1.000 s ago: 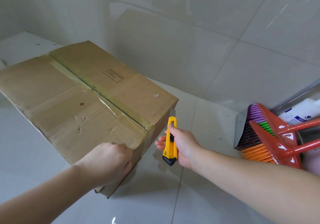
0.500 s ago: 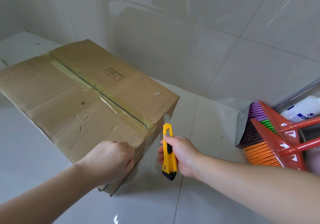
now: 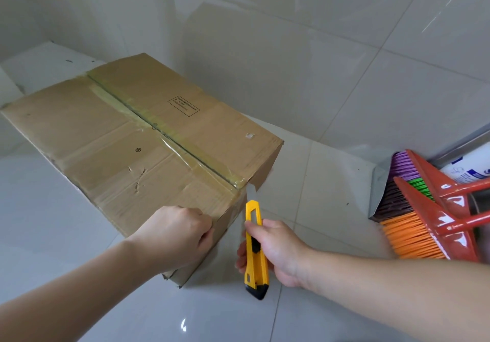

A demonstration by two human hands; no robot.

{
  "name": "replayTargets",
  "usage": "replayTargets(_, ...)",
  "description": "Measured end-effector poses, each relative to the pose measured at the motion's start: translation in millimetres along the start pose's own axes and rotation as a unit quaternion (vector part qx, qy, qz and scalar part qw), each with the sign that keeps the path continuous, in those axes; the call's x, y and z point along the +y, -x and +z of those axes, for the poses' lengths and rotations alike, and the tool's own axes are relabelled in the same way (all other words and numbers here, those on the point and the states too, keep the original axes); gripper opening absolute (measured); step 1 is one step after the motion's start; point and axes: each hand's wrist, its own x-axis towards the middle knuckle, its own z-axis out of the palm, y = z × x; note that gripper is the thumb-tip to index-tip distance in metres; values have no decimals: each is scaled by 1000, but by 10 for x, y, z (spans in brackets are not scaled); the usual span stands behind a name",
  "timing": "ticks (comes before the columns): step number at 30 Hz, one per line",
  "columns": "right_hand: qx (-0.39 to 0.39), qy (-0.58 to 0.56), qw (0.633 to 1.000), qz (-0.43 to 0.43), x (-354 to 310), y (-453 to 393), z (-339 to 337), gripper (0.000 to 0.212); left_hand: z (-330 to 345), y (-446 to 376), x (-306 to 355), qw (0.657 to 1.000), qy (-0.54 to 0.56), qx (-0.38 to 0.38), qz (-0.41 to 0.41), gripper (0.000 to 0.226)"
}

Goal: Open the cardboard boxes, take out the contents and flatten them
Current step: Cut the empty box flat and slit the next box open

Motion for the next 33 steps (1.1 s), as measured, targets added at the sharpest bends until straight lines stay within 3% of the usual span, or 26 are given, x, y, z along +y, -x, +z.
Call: replayTargets(33, -15, 31, 999, -17, 128, 30, 110, 22, 6, 24, -50, 996, 87, 17, 7, 32)
